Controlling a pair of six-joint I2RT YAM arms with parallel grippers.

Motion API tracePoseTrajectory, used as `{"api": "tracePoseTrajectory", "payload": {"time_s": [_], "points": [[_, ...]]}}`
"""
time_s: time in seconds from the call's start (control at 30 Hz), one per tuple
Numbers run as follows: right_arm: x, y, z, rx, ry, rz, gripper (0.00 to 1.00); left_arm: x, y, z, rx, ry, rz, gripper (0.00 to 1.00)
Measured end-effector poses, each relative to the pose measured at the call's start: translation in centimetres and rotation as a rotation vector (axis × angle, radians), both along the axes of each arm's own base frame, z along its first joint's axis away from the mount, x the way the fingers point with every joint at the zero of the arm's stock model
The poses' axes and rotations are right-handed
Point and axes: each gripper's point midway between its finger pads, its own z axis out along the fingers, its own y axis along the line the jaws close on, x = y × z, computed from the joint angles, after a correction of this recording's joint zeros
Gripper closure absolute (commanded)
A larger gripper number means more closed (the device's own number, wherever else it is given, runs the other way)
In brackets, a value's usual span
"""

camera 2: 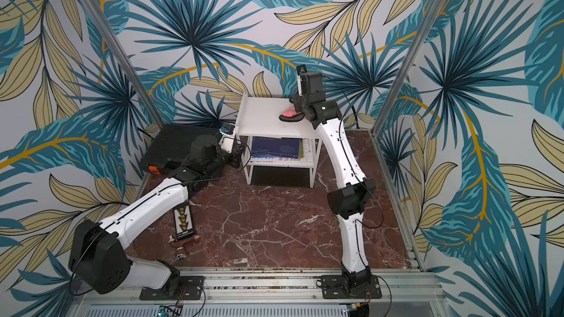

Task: Wipe the bookshelf clean with a cloth
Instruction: Hold the shelf at the center of the board.

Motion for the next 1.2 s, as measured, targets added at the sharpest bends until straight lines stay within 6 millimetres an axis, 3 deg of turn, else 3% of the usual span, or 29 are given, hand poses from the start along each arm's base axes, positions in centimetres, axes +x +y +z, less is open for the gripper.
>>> {"api": "tracePoseTrajectory", "payload": {"time_s": [0.2,0.27,0.33,0.47,0.6,0.7,0.87,1.03,1.13,1.2], "points": [[1.8,1.5,-0.6,0.054,-0.043,0.004,1.0,0.0,0.1,0.0,0.001,0.001,0.001,1.0],[2.2,2.8,-0.6,0.077,-0.057,0.046,1.0,0.0,0.1,0.0,0.0,0.001,0.0,1.0],[2.5,5.1,-0.7,0.106,-0.074,0.122,1.0,0.0,0.0,0.0,0.0,0.001,-0.001,1.0],[2.0,11.7,-0.2,0.17,-0.126,0.322,1.0,0.0,0.0,0.0,0.001,0.0,-0.004,1.0],[0.0,17.5,0.1,0.206,-0.139,0.536,1.0,-0.1,-0.2,0.0,0.005,-0.001,-0.009,1.0],[-2.4,19.6,0.2,0.169,-0.113,0.682,1.0,-0.2,-0.3,0.0,0.008,-0.003,-0.011,1.0],[-7.9,18.8,0.5,0.062,0.018,0.81,1.0,-0.2,-0.3,0.0,0.01,-0.004,-0.007,1.0],[-13.0,15.3,0.6,-0.062,0.152,0.829,1.0,-0.1,-0.2,0.0,0.009,-0.004,-0.003,1.0],[-14.9,13.5,0.4,-0.111,0.211,0.81,1.0,-0.1,-0.2,0.0,0.007,-0.004,0.001,1.0],[-15.8,13.4,0.3,-0.109,0.233,0.822,1.0,-0.1,-0.2,0.0,0.007,-0.003,0.001,1.0]]}}
